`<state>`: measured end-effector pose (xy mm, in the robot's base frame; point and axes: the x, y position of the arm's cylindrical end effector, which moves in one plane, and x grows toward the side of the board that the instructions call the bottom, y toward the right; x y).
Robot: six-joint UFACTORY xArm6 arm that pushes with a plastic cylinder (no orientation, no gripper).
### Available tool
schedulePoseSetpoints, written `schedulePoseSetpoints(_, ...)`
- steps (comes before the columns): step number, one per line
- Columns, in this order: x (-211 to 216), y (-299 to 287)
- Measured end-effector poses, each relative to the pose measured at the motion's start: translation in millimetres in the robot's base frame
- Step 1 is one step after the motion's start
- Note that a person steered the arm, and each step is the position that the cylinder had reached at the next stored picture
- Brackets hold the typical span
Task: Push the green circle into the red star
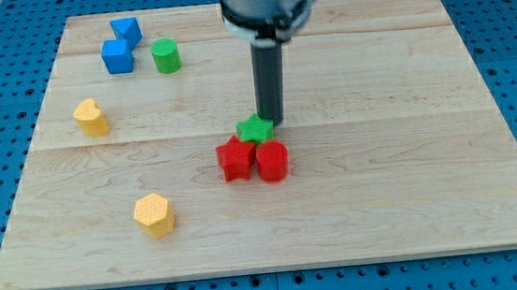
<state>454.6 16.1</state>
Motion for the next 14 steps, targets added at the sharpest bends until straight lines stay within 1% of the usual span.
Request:
schedulePoseSetpoints(1, -31.6, 7.1)
schedulePoseSetpoints(2, -130.4, 0.8)
schedulePoseSetpoints(3, -218.8, -38.7)
schedulePoseSetpoints(4, -225.6, -127.9)
schedulePoseSetpoints(5, -175.7, -131.3)
schedulePoseSetpoints(7, -105.5, -137.8)
schedulePoseSetpoints(8, -107.7, -164.1)
schedulePoseSetpoints(9, -70.1, -163.0)
schedulePoseSetpoints(10, -14.9, -133.5)
schedulePoseSetpoints(11, -13.4, -141.5)
schedulePoseSetpoints(12, 6.9, -167.9)
schedulePoseSetpoints(13, 42.3, -164.7)
schedulePoseSetpoints(14, 44.0, -139.8)
